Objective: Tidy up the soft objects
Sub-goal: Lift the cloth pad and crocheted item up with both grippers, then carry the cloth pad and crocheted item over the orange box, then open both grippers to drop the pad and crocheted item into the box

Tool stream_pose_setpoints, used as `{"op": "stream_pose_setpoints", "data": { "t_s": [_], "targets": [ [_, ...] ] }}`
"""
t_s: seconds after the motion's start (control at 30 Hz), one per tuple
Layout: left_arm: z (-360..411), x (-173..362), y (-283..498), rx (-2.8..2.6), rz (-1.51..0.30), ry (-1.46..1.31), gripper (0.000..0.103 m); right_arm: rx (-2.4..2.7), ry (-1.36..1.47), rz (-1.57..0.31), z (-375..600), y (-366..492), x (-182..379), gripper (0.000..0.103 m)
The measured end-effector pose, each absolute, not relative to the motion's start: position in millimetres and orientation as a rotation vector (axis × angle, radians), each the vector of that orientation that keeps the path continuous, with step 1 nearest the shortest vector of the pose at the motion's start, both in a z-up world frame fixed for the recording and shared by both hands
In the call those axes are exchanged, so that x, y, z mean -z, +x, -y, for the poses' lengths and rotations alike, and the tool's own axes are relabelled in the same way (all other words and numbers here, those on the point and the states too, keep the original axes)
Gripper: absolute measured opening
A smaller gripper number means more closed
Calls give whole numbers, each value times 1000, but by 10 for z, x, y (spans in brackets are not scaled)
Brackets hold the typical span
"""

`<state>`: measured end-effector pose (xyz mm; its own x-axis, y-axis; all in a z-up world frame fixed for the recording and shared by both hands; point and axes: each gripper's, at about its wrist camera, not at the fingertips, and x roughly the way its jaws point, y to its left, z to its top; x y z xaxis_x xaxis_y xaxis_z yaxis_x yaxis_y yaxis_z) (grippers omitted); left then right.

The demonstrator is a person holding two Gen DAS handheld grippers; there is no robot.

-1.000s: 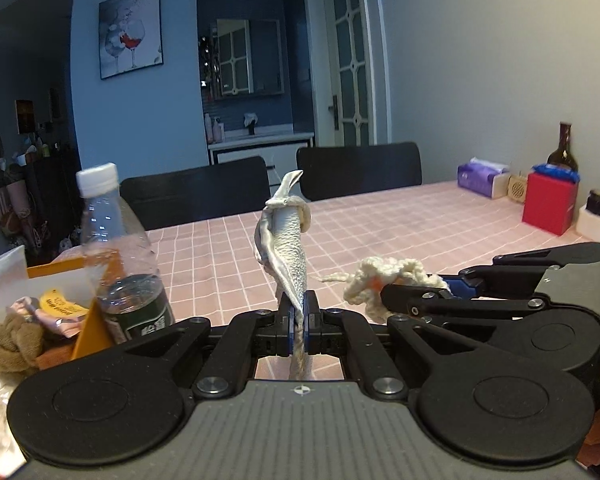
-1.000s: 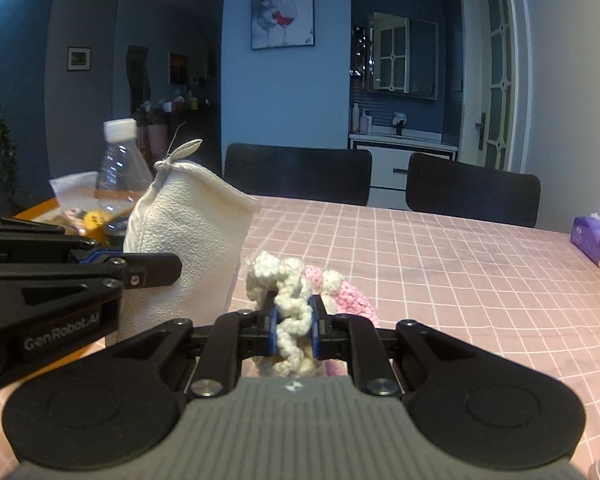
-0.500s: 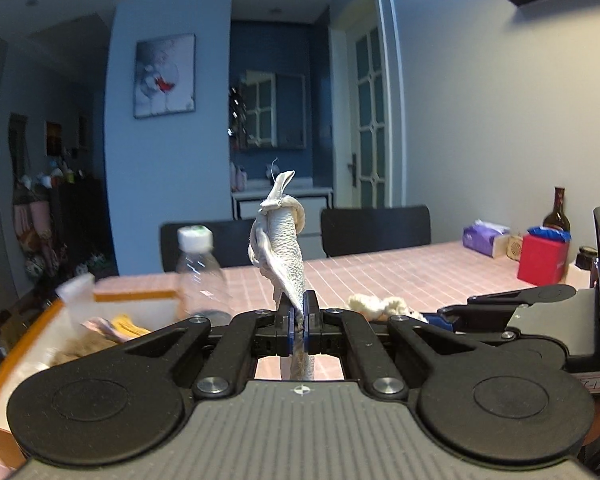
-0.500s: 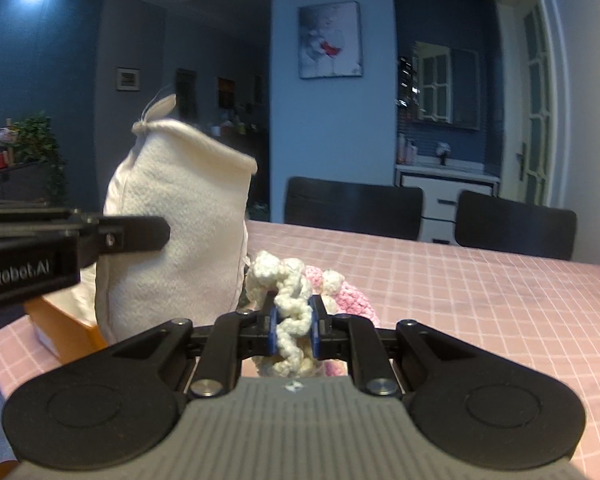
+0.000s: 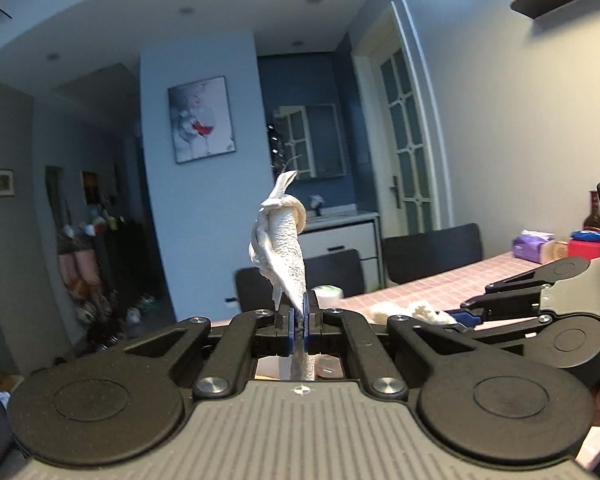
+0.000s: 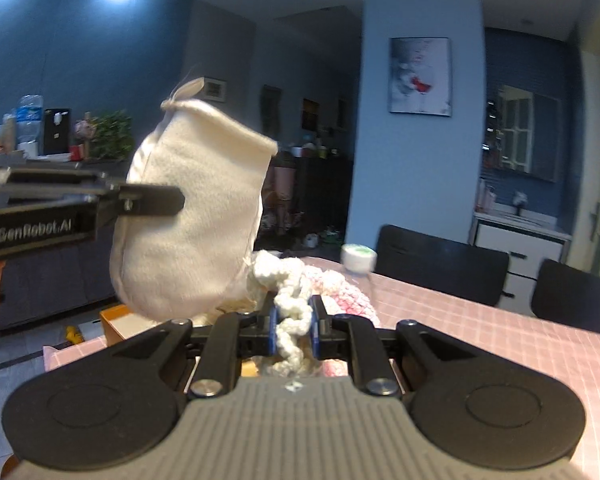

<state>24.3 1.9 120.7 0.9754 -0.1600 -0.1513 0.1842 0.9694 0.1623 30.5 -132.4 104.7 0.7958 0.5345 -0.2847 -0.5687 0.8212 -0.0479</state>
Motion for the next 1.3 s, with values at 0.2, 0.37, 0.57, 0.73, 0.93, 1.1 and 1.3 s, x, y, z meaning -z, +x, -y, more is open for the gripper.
{"op": "stream_pose_setpoints", "data": {
  "t_s": [0.2, 0.37, 0.57, 0.73, 0.93, 1.1, 1.3],
  "targets": [
    [-357, -1214, 549, 173, -222, 144, 4, -671, -140, -337, 977, 653, -1087, 13],
    [-587, -990, 885, 225, -373, 80, 4, -728, -220, -454, 624, 948, -907, 13],
    [-808, -690, 1170, 254, -546, 85, 4, -772, -380, -584, 224, 1335, -678, 13],
    [-904, -450, 1324, 287, -673, 127, 4, -794, -462, -712, -10, 1628, -497, 14],
    [-950, -288, 1452, 317, -773, 136, 4, -809, -501, -849, -168, 1845, -286, 14],
    [-909, -216, 1555, 323, -872, 155, 4, -814, -520, -933, -280, 1936, -150, 15],
    [-896, -92, 1660, 306, -975, 157, 4, -850, -544, -966, -372, 1984, -68, 25]
  ]
}}
